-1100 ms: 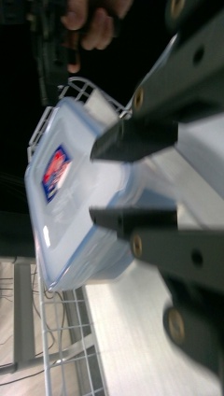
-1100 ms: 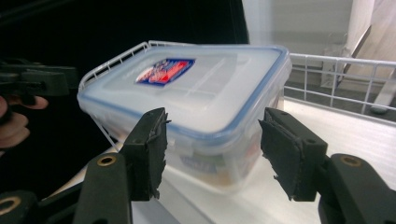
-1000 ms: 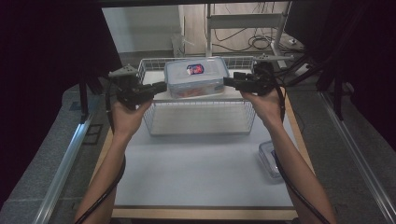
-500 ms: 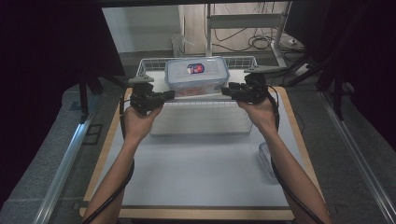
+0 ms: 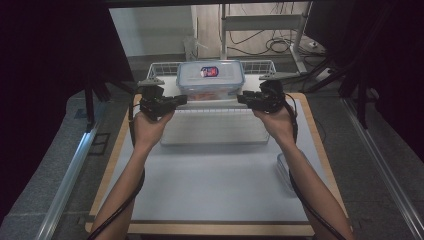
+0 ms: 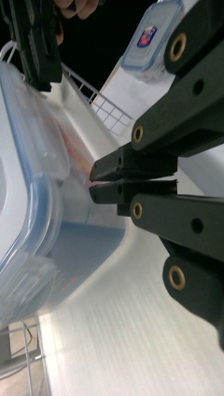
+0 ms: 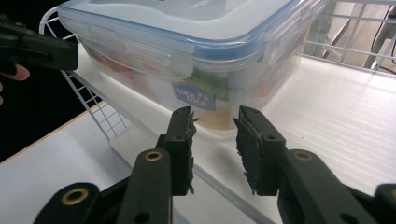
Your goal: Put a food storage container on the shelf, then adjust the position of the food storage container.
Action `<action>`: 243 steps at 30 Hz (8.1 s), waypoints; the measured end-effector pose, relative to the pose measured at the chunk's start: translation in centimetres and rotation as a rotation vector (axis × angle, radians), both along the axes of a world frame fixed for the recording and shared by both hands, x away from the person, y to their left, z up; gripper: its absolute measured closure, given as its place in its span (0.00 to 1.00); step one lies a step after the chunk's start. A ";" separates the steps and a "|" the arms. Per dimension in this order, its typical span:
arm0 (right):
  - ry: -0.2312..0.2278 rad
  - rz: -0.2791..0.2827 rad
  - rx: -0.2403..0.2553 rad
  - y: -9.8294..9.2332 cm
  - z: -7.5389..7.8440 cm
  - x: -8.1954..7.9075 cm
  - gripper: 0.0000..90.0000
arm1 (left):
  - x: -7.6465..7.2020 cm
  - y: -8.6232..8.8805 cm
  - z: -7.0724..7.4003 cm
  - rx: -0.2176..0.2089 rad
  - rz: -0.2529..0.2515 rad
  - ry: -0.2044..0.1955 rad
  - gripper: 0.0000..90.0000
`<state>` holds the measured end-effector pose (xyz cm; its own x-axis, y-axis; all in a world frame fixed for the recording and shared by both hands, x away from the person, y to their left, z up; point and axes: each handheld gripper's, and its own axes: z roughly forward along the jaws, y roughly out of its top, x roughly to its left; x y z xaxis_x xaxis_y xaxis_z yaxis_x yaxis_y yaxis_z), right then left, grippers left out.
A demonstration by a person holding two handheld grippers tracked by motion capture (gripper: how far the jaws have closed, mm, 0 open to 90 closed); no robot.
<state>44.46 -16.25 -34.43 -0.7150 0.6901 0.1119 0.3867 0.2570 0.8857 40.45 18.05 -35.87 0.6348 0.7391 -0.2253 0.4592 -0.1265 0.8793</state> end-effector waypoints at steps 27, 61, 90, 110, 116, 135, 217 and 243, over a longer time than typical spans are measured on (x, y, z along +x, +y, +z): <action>-0.046 0.105 -0.053 -1.4 -2.9 -7.5 0.34 | -8.6 -1.8 -3.9 0.183 -0.045 -0.121 0.45; 0.048 0.069 -0.182 -4.1 -13.8 -14.1 0.25 | -15.5 -0.1 -13.5 0.227 0.021 -0.011 0.08; 0.069 -0.114 -0.233 -10.6 -12.3 -11.9 0.99 | -15.7 0.5 -14.4 0.225 0.043 -0.004 0.07; 0.205 -0.406 -0.257 -19.3 -13.6 -10.7 0.99 | -15.5 0.4 -14.7 0.239 0.041 0.015 0.07; 0.222 -0.383 -0.267 -18.6 -13.8 -10.7 1.00 | -15.4 0.3 -14.8 0.240 0.041 0.020 0.07; 0.226 -0.196 -0.270 -12.2 -14.1 -11.1 0.99 | -15.3 0.0 -15.0 0.241 0.031 0.029 0.08; 0.302 -0.022 -0.282 -3.6 -16.4 -10.0 0.99 | -15.2 -0.6 -15.2 0.284 0.010 0.046 0.08; 0.109 0.065 -0.349 -3.7 -14.6 -12.3 0.71 | -15.2 -0.7 -15.6 0.309 -0.010 0.047 0.08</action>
<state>32.17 -19.96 -49.07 -0.7552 0.6540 -0.0444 0.4467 0.5631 0.6953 25.29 17.39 -51.43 0.6364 0.7711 -0.0208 0.4962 -0.3887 0.7763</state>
